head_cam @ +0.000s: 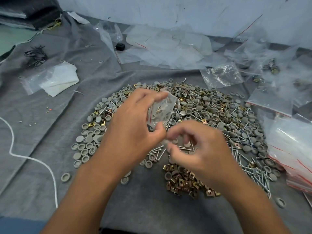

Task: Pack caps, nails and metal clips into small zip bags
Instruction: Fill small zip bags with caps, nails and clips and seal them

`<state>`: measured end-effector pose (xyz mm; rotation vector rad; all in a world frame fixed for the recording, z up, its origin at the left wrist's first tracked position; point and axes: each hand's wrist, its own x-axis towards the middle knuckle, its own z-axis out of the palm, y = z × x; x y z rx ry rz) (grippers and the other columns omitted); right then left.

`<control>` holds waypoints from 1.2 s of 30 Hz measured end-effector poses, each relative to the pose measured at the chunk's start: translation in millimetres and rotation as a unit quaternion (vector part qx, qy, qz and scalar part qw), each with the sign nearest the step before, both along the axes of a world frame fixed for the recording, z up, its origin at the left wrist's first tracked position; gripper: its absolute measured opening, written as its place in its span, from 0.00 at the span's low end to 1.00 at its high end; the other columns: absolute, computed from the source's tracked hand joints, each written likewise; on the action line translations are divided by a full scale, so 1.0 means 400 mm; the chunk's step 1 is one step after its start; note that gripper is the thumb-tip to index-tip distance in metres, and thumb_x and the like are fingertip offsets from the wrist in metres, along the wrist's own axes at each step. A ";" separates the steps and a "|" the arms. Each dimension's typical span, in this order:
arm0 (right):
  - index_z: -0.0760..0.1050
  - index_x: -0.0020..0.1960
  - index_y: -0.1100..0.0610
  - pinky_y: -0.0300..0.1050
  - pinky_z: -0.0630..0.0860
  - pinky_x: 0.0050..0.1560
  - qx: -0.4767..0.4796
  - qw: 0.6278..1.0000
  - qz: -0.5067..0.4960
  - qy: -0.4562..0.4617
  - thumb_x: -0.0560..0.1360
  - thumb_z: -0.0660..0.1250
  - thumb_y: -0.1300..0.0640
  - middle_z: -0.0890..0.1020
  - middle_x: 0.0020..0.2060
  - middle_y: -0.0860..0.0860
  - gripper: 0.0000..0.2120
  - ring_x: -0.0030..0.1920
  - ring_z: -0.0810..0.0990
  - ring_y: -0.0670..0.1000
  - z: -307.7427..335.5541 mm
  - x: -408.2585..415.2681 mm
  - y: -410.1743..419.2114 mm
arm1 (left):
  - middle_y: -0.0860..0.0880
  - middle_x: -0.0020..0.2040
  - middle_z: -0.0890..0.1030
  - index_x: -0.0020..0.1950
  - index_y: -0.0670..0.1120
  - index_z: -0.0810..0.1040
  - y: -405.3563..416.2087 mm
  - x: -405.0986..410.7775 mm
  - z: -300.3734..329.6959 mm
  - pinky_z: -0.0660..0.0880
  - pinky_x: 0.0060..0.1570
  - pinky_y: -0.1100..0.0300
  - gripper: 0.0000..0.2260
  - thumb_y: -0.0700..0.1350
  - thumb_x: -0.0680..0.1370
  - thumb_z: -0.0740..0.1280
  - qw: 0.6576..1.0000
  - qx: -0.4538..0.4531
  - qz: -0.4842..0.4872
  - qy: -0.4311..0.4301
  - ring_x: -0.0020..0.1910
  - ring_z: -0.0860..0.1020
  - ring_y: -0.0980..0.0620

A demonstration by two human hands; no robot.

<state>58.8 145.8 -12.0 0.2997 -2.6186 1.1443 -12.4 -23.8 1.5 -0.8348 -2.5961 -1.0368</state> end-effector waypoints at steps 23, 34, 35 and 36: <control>0.82 0.55 0.46 0.34 0.67 0.49 0.067 0.992 -0.090 0.063 0.78 0.69 0.46 0.72 0.45 0.43 0.09 0.47 0.72 0.44 -0.001 -0.032 0.001 | 0.63 0.55 0.71 0.71 0.52 0.74 0.031 0.019 0.003 0.67 0.50 0.76 0.25 0.44 0.74 0.70 0.998 -0.026 -0.050 -0.016 0.48 0.69 0.73; 0.74 0.59 0.35 0.39 0.75 0.57 0.231 0.921 0.002 -0.313 0.70 0.72 0.34 0.72 0.54 0.34 0.19 0.55 0.72 0.36 -0.019 0.007 0.085 | 0.57 0.58 0.77 0.69 0.50 0.77 0.025 0.010 0.001 0.66 0.57 0.67 0.20 0.38 0.77 0.64 0.996 0.024 0.078 0.034 0.51 0.71 0.60; 0.74 0.60 0.35 0.45 0.75 0.60 0.246 0.917 0.001 -0.312 0.69 0.73 0.34 0.71 0.56 0.33 0.21 0.58 0.70 0.38 -0.022 0.009 0.078 | 0.57 0.58 0.77 0.68 0.50 0.78 0.028 0.011 0.001 0.66 0.58 0.65 0.19 0.39 0.78 0.63 0.996 0.021 0.079 0.036 0.53 0.72 0.59; 0.74 0.60 0.35 0.48 0.75 0.61 0.253 0.920 -0.004 -0.300 0.70 0.73 0.34 0.70 0.56 0.33 0.21 0.59 0.69 0.40 -0.023 0.010 0.071 | 0.57 0.57 0.77 0.68 0.51 0.78 0.031 0.013 0.001 0.66 0.58 0.64 0.18 0.39 0.79 0.63 0.996 0.014 0.077 0.036 0.54 0.72 0.58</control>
